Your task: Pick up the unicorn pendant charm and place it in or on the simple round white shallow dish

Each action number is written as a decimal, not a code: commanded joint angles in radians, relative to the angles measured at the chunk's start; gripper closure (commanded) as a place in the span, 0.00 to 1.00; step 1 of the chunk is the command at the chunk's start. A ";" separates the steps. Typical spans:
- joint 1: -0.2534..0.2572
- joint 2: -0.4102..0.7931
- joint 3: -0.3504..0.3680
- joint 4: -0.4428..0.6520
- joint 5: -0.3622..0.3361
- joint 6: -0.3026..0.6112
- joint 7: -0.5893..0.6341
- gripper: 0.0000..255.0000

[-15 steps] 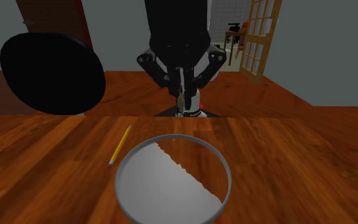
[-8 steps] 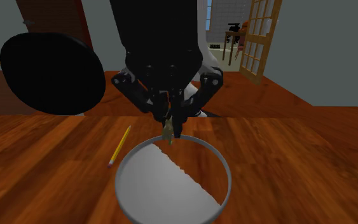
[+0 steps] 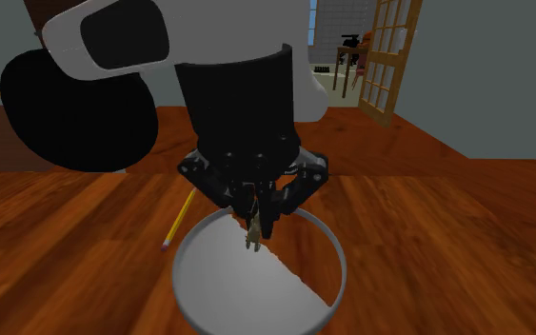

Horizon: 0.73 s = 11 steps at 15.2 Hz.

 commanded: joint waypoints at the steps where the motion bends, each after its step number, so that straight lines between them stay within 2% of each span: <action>1: 0.000 0.005 0.000 -0.020 -0.001 0.025 -0.002 1.00; 9: 0.000 0.005 0.000 -0.020 -0.001 0.025 -0.002 1.00; 10: 0.000 0.005 0.000 -0.020 -0.001 0.025 -0.002 0.00; 11: 0.000 0.005 0.000 -0.020 -0.001 0.025 -0.002 0.00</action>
